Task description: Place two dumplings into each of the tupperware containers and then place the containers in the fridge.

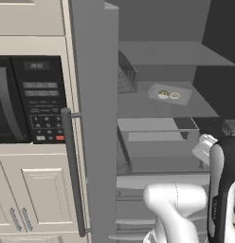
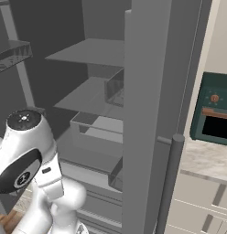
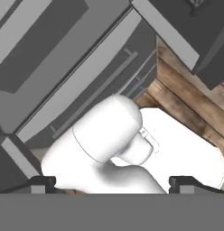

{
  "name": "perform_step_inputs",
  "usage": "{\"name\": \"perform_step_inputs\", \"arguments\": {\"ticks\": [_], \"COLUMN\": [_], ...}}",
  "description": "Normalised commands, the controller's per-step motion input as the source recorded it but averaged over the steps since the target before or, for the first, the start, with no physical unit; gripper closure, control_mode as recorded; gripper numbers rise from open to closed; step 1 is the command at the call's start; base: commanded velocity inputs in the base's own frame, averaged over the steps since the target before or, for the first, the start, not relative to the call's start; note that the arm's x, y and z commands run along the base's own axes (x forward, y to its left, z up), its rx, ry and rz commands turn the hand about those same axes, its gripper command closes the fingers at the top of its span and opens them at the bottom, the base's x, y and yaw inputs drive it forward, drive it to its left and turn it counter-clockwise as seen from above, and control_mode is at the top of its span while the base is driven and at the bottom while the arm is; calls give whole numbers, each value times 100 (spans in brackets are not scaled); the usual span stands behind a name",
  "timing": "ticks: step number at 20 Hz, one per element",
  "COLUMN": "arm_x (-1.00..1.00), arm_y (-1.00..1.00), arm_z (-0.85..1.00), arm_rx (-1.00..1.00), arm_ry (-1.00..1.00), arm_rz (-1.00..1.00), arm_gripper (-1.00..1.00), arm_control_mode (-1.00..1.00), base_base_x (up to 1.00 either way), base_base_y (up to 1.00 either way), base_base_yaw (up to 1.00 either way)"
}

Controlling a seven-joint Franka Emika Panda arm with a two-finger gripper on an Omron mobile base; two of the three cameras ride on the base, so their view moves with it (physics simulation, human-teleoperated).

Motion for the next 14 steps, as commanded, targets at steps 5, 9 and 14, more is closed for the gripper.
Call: {"name": "perform_step_inputs", "arguments": {"ticks": [5,9,14], "arm_x": [-27,0,-6], "arm_y": [68,32,-45], "arm_z": [-4,0,-11], "arm_rx": [-38,-17,5], "arm_ry": [-2,0,-6], "arm_rz": [6,6,14], "arm_gripper": [-100,-100,-100], "arm_control_mode": [-100,-100,-100], "base_base_x": [0,0,0], "base_base_y": [0,0,0], "base_base_yaw": [0,0,0]}}
